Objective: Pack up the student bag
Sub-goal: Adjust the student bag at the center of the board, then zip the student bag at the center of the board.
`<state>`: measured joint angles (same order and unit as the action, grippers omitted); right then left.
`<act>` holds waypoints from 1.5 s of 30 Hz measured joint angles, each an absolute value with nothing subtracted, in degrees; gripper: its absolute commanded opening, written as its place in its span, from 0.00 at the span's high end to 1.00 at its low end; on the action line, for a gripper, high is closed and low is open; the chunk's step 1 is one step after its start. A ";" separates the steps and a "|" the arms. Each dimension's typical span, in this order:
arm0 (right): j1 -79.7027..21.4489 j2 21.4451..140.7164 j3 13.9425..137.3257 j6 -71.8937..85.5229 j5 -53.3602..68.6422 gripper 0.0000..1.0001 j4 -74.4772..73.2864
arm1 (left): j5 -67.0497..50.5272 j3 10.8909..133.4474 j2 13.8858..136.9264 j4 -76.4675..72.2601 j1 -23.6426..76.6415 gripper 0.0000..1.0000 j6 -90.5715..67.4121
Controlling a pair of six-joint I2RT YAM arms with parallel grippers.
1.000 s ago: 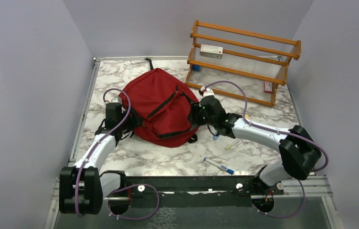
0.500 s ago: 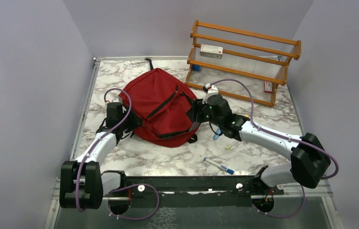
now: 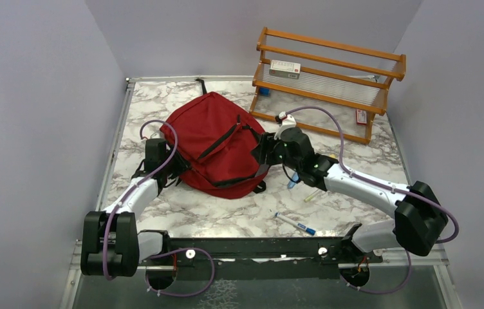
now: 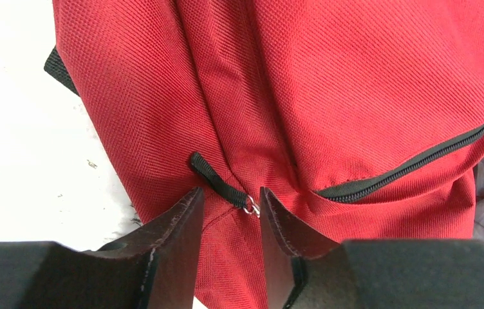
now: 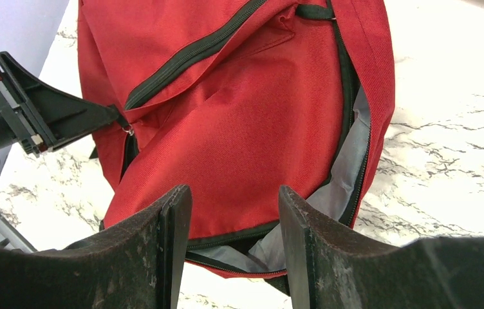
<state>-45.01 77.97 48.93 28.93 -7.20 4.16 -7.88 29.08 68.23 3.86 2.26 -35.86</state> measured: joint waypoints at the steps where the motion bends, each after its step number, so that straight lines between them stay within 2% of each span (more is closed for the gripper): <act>1: -45.01 77.84 48.90 29.04 -7.18 0.44 4.16 | -7.70 28.97 68.42 3.46 2.26 0.67 -36.05; 14: -45.01 75.26 47.18 30.37 -7.16 0.44 3.68 | -5.82 28.80 71.09 0.12 2.26 1.00 -37.21; 22: -45.01 73.34 45.54 29.65 -6.39 0.43 4.43 | -6.55 29.19 68.93 -0.08 2.28 1.00 -35.31; 31: -45.01 73.47 44.73 26.06 0.30 0.43 8.60 | -10.52 30.52 63.68 -0.40 2.37 1.00 -31.64; 36: -45.01 75.33 45.30 25.91 1.45 0.43 8.91 | -10.57 30.55 63.64 1.19 2.37 0.82 -32.45; 45: -45.01 75.42 45.30 27.20 1.32 0.43 8.91 | -9.15 30.52 66.43 2.50 2.39 0.76 -37.34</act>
